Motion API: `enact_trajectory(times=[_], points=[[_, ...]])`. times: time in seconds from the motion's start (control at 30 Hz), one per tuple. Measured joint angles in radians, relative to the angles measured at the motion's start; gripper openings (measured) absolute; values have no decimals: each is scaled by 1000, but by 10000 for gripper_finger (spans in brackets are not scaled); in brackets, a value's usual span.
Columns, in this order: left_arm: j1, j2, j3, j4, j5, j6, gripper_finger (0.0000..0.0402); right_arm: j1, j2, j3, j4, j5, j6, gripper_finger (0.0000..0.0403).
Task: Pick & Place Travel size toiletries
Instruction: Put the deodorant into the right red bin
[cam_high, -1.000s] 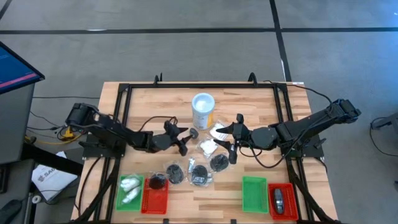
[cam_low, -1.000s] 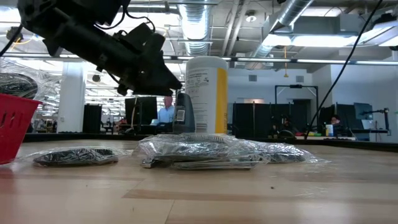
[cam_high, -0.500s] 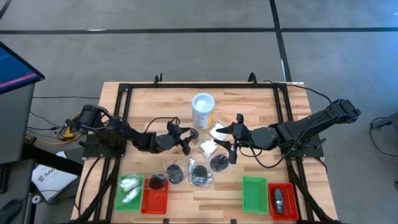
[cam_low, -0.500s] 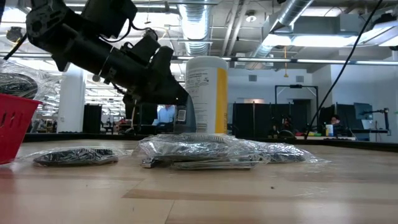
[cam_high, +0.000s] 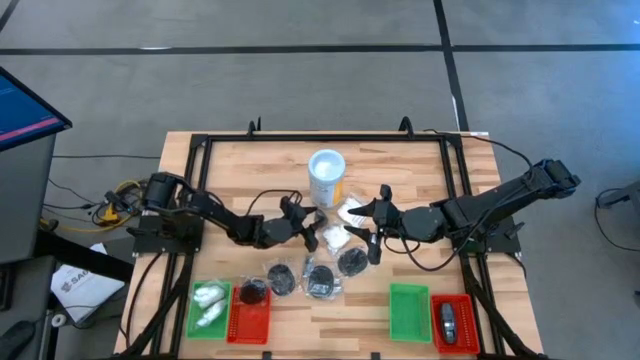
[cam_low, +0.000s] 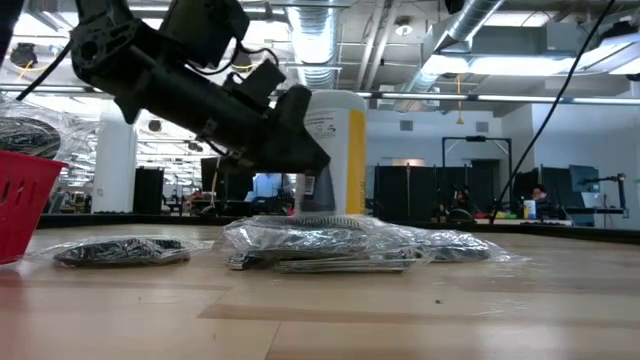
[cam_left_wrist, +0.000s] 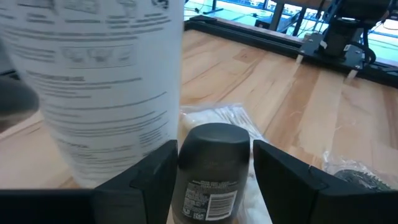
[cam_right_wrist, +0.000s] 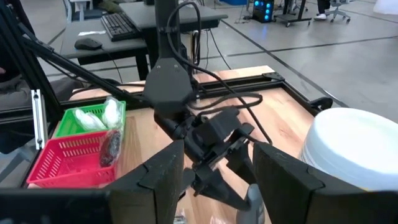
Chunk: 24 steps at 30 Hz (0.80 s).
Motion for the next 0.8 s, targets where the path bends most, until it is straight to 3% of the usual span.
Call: enact_trajectory(times=[0.8], points=[[31,23,25,2,83,80,200,0,0,0,2,0,0,182]])
